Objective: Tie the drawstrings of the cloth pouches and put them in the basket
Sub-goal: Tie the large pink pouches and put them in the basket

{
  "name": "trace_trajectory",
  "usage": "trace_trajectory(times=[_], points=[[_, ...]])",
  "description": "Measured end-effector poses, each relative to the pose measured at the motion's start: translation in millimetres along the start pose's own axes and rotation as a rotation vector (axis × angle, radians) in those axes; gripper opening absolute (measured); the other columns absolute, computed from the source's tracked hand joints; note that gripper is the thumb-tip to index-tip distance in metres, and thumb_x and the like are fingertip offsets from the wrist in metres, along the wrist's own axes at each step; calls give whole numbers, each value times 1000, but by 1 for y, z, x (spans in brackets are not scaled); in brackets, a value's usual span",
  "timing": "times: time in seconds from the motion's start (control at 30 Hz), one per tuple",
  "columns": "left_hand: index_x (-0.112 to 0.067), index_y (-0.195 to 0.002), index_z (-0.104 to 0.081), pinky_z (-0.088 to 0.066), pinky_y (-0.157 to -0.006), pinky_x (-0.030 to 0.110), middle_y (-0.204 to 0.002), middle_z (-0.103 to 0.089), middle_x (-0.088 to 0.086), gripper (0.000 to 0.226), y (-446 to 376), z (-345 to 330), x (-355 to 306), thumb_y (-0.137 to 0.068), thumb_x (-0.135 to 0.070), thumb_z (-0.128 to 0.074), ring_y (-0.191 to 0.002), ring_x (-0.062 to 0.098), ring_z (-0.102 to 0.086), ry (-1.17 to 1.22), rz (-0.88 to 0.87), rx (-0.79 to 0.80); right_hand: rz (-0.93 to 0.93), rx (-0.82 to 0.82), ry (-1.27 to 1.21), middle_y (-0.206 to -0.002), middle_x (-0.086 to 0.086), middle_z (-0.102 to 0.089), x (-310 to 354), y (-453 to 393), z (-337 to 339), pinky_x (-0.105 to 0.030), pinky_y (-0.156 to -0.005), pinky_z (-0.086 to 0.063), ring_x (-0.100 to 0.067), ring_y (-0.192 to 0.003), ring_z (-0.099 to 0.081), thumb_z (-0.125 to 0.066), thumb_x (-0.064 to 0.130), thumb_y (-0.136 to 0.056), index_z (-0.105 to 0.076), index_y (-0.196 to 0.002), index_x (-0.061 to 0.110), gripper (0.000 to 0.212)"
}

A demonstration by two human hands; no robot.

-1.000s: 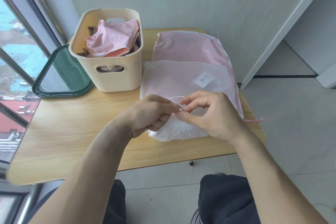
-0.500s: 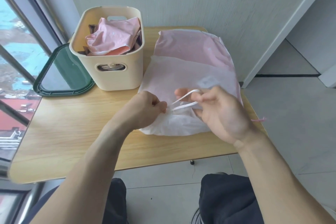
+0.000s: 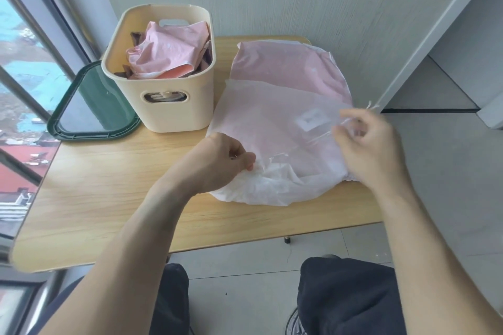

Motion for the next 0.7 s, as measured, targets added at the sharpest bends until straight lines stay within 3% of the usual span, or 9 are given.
trace_trajectory(times=[0.1, 0.2, 0.3, 0.43, 0.7], points=[[-21, -74, -75, -30, -43, 15, -51, -43, -8, 28, 3, 0, -5, -95, -35, -63, -44, 8, -34, 23, -111, -1, 271, 282, -7, -114, 13, -71, 21, 21, -27, -19, -99, -47, 0, -112, -63, -66, 20, -96, -73, -115, 21, 21], [-20, -76, -74, -29, -45, 16, -49, -40, -12, 26, 7, 1, -8, -93, -37, -66, -46, 8, -33, 82, -220, -20, 301, 596, 37, -103, 15, -74, 32, 33, -44, -14, -89, -48, 3, -102, -64, -62, 20, -99, -77, -107, 22, 16], [-18, -71, -70, -31, -46, 14, -41, -41, -16, 27, 7, 4, -6, -90, -38, -70, -44, 4, -39, 52, -226, -70, 300, 537, 3, -90, 10, -73, 32, 31, -45, -17, -79, -50, -2, -89, -65, -64, 18, -98, -76, -97, 16, 12], [-23, -59, -61, -31, -46, 14, -41, -41, -16, 34, 3, 15, 4, -85, -41, -74, -45, 3, -40, 45, -193, -158, 338, 445, 12, -88, 10, -65, 31, 24, -35, -10, -75, -43, -2, -86, -61, -64, 15, -97, -70, -90, 14, 10], [-11, -68, -64, -33, -46, 15, -49, -40, -10, 38, 1, 22, 8, -90, -41, -68, -47, 3, -42, 3, -173, -238, 218, 495, -64, -66, 17, -66, 29, 14, -13, -10, -62, -41, 1, -62, -57, -75, 15, -88, -71, -74, 17, 15]])
Point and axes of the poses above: each hand's wrist, its own y-axis away from the middle knuckle, its own z-axis out of the back of the hand, x = y × z, the point moved 2 cm from there along -y, towards the middle knuckle
